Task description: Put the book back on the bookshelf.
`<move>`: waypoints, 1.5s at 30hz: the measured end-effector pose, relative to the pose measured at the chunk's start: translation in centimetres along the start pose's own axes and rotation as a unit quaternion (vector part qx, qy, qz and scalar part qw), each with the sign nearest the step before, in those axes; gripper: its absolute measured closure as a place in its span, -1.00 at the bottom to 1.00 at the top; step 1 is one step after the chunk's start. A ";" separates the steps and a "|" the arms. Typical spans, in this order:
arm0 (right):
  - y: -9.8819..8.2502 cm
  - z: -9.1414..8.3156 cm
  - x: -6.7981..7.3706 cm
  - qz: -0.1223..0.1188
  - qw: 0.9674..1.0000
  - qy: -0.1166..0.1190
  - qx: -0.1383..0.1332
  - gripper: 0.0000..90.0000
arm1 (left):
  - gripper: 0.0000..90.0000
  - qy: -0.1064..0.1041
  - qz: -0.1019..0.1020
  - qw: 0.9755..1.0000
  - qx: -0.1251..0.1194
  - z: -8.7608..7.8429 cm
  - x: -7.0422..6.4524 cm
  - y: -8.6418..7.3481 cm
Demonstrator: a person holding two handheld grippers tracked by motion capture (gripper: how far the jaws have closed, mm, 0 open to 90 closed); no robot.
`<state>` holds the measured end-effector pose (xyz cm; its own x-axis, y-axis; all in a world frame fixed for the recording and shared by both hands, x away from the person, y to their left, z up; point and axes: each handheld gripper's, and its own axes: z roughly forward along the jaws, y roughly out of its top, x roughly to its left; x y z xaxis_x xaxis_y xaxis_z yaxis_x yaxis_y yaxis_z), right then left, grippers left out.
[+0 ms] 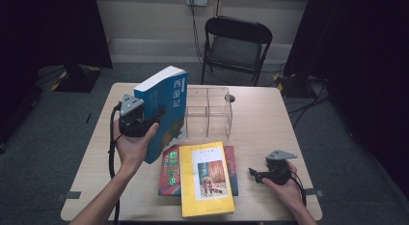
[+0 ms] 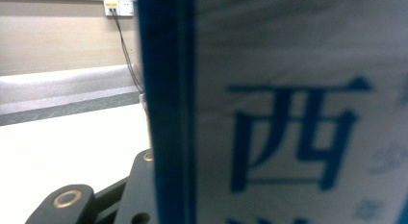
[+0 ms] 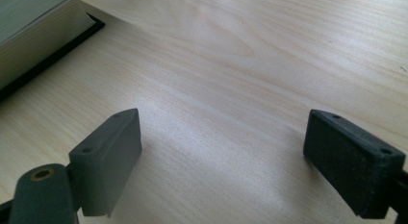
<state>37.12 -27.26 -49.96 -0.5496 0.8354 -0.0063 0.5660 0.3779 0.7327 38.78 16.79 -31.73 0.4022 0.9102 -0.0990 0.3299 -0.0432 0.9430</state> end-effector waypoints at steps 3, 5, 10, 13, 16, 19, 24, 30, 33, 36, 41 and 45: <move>0.0 0.0 0.0 0.000 1.000 0.000 0.000 -0.71 | 0.38 0.008 0.004 1.000 0.004 0.5 -0.1 0.2; 0.0 0.0 0.0 0.000 1.000 0.001 0.000 -0.71 | 0.38 0.011 -0.001 1.000 0.007 0.8 -0.1 0.4; 0.0 0.0 0.0 0.000 1.000 0.001 0.000 -0.71 | 0.38 0.014 -0.017 1.000 0.003 1.4 0.4 0.6; 0.0 0.0 0.0 0.000 1.000 0.001 0.000 -0.71 | 0.38 0.024 -0.014 1.000 0.002 1.7 0.4 0.9; 0.0 0.0 0.0 0.000 1.000 0.002 0.000 -0.71 | 0.38 0.030 -0.017 0.999 -0.005 2.1 0.4 1.1; 0.0 0.0 0.0 0.000 1.000 0.002 0.000 -0.71 | 0.37 0.038 -0.022 0.999 -0.006 2.8 0.5 1.3; 0.0 0.0 -0.1 -0.002 1.000 0.003 0.000 -0.71 | 0.38 0.046 -0.029 0.998 -0.011 4.0 0.6 1.5; 0.0 0.0 -0.1 -0.003 1.000 0.006 -0.001 -0.70 | 0.38 0.054 -0.018 0.998 -0.016 5.5 0.4 1.6; 0.0 0.0 -0.2 -0.003 1.000 0.006 -0.001 -0.70 | 0.38 0.061 -0.018 0.998 -0.018 6.1 0.2 1.5; 0.0 0.0 -0.2 -0.003 1.000 0.006 -0.001 -0.70 | 0.38 0.068 -0.023 0.997 -0.016 6.8 0.2 1.4; 0.0 0.0 -0.2 -0.003 1.000 0.006 -0.001 -0.70 | 0.38 0.072 -0.023 0.997 -0.018 7.4 0.3 1.3; 0.0 0.0 -0.2 -0.003 1.000 0.007 -0.001 -0.70 | 0.38 0.079 -0.018 0.997 -0.019 8.1 0.3 1.2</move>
<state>37.16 -27.43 -49.95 -0.5615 0.8275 -0.0026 0.5612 0.3831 0.7337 46.21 13.70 -33.17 0.2502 0.9645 -0.0847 0.3087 0.0034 0.9511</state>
